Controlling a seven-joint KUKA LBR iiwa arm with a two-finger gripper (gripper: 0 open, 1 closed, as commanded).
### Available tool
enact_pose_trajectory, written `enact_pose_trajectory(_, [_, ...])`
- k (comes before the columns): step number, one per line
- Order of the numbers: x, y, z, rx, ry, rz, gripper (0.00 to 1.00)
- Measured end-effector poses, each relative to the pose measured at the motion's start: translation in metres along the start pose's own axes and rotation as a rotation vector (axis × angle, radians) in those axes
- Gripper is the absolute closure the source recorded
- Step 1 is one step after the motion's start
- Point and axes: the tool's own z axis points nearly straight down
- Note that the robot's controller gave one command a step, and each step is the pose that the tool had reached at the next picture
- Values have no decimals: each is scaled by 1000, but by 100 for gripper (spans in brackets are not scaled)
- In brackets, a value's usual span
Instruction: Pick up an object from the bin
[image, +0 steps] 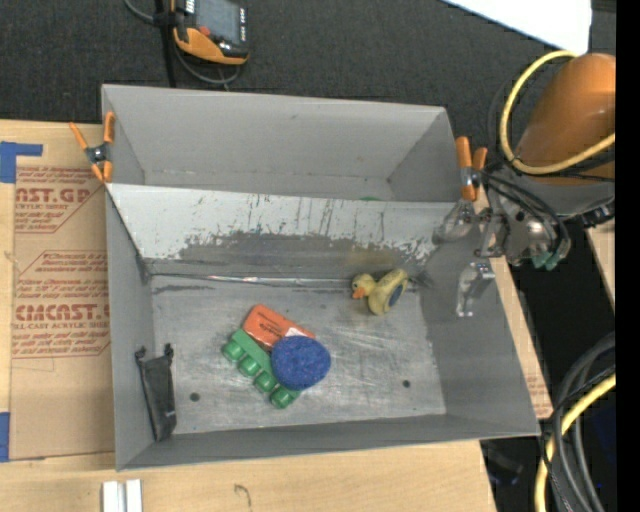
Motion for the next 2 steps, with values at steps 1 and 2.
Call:
enact_pose_trajectory(1, [-5, 12, 64, 1, -5, -5, 0])
enact_pose_trajectory(2, [-10, 37, 89, -2, 5, 85, 0])
